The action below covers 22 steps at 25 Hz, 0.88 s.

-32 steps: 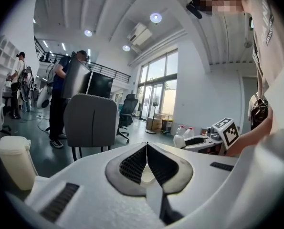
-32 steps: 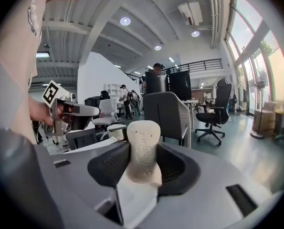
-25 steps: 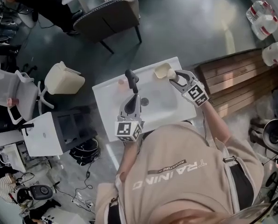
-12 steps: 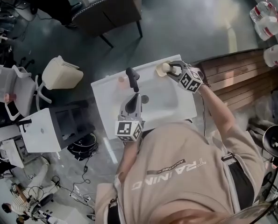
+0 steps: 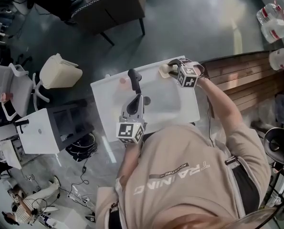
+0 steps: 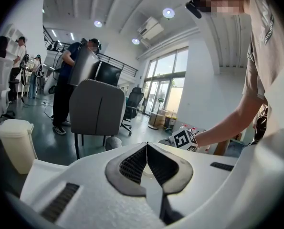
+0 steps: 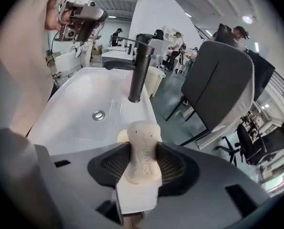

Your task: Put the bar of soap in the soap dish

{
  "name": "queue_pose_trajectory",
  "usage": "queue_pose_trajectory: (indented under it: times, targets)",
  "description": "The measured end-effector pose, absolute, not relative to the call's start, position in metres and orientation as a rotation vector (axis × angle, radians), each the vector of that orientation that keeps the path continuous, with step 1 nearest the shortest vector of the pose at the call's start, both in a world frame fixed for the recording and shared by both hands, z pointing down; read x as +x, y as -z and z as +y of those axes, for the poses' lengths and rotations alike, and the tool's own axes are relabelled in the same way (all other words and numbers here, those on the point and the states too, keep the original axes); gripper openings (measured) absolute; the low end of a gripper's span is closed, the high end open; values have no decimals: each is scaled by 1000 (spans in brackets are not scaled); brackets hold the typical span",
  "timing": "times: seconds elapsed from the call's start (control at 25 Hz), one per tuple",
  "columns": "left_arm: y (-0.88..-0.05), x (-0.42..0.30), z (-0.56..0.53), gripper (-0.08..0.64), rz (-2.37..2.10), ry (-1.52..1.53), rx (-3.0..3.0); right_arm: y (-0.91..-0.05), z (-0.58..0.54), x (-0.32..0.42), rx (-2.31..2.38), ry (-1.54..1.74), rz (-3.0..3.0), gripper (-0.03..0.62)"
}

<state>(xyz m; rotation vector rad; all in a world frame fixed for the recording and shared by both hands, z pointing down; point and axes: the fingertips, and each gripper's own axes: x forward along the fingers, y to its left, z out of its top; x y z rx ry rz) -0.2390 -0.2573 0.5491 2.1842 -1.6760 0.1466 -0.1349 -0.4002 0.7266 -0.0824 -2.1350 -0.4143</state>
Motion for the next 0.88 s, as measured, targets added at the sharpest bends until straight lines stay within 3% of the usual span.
queue_pose_trajectory:
  times: [0.88]
  targets:
    - [-556, -249, -255, 11, -1686, -168, 2158, -772, -396, -141, -354, 669, -1883, 164]
